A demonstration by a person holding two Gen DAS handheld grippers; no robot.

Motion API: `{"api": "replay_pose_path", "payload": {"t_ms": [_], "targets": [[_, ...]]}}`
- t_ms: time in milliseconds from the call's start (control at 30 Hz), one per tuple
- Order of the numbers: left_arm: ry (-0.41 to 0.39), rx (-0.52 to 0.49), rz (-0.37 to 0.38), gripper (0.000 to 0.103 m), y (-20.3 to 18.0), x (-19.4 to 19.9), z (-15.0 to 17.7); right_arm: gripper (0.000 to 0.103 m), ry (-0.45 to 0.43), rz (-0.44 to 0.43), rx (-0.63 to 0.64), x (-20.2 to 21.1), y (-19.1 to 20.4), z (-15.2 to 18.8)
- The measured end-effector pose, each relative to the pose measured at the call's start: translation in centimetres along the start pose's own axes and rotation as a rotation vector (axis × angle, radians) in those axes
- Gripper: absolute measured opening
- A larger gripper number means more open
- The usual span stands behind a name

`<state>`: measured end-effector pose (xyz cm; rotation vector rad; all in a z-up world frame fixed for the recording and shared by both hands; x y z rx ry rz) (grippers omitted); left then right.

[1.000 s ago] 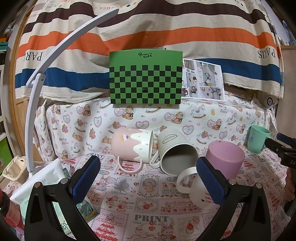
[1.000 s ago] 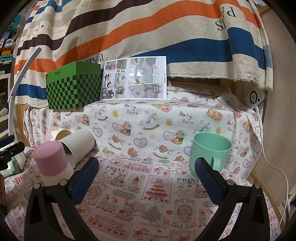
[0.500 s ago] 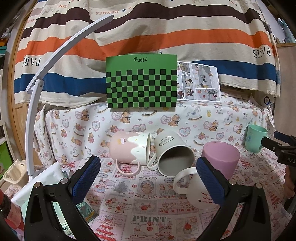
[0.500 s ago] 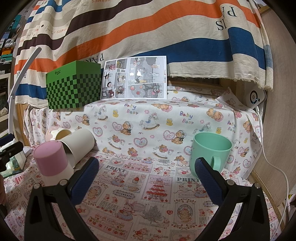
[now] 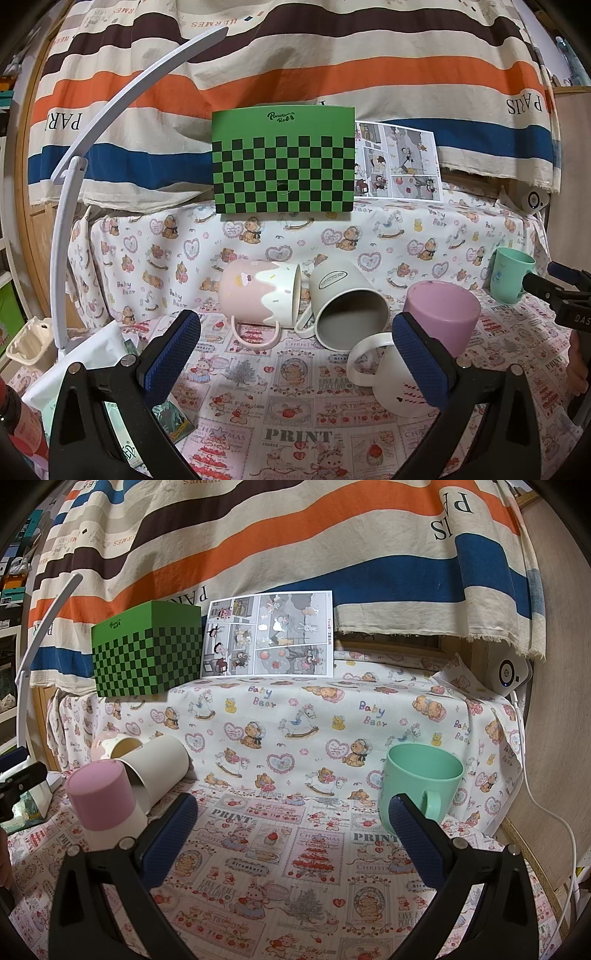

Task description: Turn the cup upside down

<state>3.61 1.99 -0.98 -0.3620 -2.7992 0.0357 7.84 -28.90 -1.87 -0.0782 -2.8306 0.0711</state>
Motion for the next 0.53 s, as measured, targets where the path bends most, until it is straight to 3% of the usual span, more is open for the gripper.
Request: {"api": "replay_pose_path", "payload": {"t_ms": [533], "targets": [[0.003,-0.001,0.007,0.103,0.07,-0.12,0.07,0.103,0.011,0.004,-0.006,-0.21,-0.02,0.17]]}}
Point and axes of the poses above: each gripper's, at about its wrist camera, not at the fingertips, and x roughly against the way its jaws point, y to its left, z to its underside, the point moved 4 cm from there along -x, roughly the way its jaws point, and after that the axes turned 14 degrees about z, right-handed, at the moved point
